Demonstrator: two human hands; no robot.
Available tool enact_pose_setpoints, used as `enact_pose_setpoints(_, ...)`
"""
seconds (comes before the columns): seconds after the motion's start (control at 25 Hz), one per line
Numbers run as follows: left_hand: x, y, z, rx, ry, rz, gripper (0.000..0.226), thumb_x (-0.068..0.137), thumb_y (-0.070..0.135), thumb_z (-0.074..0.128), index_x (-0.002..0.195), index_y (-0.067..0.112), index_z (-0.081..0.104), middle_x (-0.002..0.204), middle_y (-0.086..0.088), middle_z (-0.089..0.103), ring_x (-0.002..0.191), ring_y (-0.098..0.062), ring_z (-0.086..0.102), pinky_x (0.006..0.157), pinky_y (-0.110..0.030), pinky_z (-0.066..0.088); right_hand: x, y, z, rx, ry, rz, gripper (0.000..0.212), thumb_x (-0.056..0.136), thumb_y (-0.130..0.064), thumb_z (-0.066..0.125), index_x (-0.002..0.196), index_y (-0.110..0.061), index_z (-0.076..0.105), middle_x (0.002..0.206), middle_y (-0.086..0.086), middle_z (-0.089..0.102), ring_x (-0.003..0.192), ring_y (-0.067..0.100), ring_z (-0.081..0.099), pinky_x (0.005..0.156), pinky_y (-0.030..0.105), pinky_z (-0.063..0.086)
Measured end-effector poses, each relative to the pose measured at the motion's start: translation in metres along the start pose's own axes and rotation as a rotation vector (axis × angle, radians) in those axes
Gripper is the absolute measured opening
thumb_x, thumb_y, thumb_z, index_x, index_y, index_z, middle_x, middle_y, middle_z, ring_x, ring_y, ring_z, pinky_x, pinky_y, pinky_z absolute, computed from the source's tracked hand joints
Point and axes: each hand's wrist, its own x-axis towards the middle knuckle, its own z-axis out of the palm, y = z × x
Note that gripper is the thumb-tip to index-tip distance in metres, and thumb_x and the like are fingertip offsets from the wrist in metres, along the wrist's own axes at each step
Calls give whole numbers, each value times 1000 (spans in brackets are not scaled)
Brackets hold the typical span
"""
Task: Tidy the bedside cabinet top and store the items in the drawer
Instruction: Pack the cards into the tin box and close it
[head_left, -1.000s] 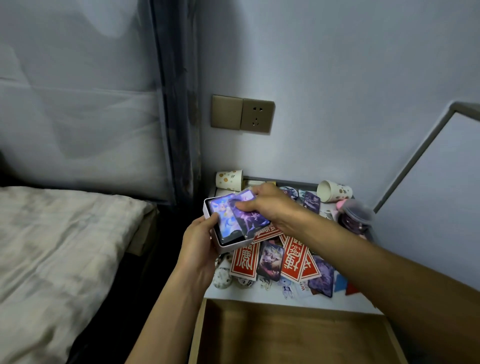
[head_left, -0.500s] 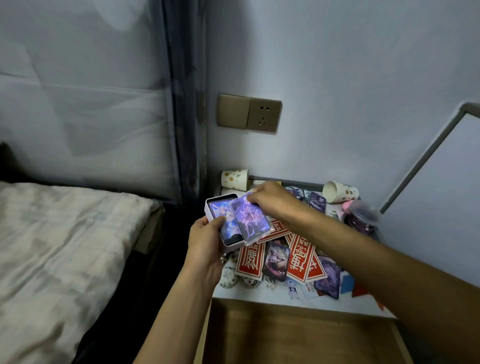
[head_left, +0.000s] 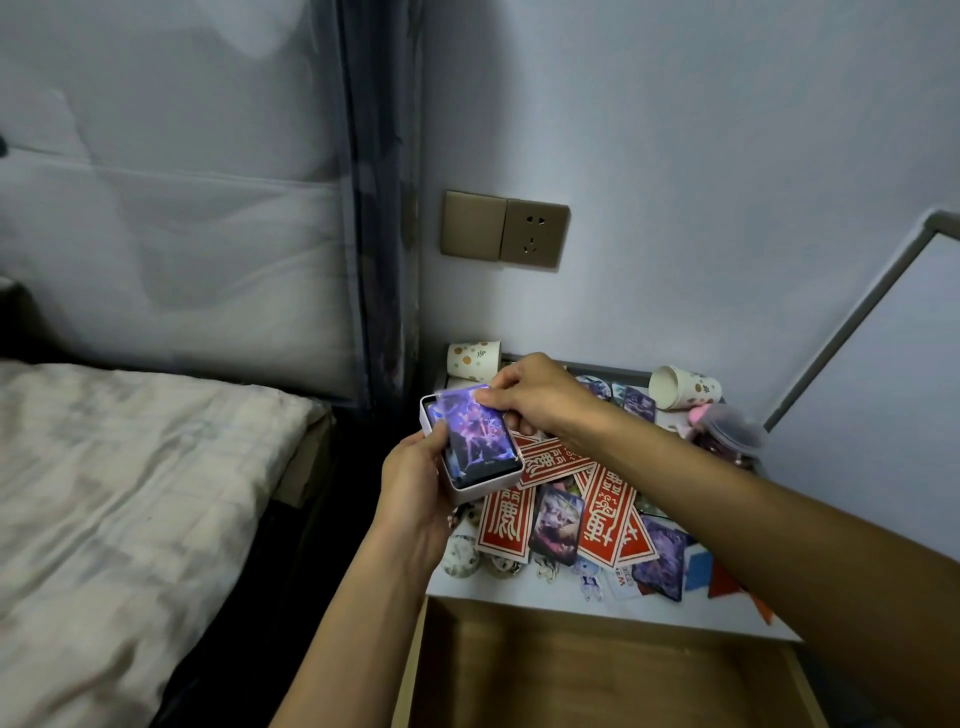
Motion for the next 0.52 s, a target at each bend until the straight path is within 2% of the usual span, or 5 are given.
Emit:
enact_pose_setpoints(0.12, 1, 1, 1, -10, 3, -3, 37, 101, 24, 47, 124, -3, 59, 113, -26, 68, 110, -44, 63, 103, -62, 41, 1, -3, 1, -50, 20, -2, 11, 90, -20, 68, 83, -11, 67, 53, 0, 60, 32, 1, 47, 34, 12, 34)
enact_pose_setpoints(0.24, -2, -1, 3, 65, 2, 45, 29, 99, 13, 50, 120, -2, 62, 108, -26, 70, 102, -44, 66, 101, -62, 44, -1, -6, 5, -40, -11, 11, 12, 86, -17, 72, 82, -6, 67, 59, 6, 67, 42, 9, 58, 41, 15, 45)
enact_pose_setpoints(0.32, -4, -3, 5, 86, 17, 73, 27, 98, 9, 50, 120, -4, 61, 108, -27, 69, 89, -39, 68, 98, -58, 47, -6, -5, 0, -7, 3, -13, 9, 85, -17, 73, 84, -9, 68, 62, 6, 69, 45, 9, 61, 43, 15, 46)
enact_pose_setpoints(0.4, -5, -4, 7, 67, 50, 67, 27, 98, 7, 50, 120, -6, 59, 111, -28, 68, 81, -33, 66, 92, -54, 49, -17, 7, -13, 39, 91, -60, 5, 86, -17, 72, 88, -13, 69, 65, 3, 70, 47, 6, 62, 43, 15, 44)
enact_pose_setpoints(0.52, -6, -9, 12, 70, 66, 45, 25, 98, 6, 51, 119, -5, 60, 108, -25, 69, 74, -27, 67, 78, -42, 55, -41, 57, -36, -21, 147, -8, 13, 85, -21, 72, 96, -17, 68, 85, -2, 70, 69, 6, 66, 54, 17, 47)
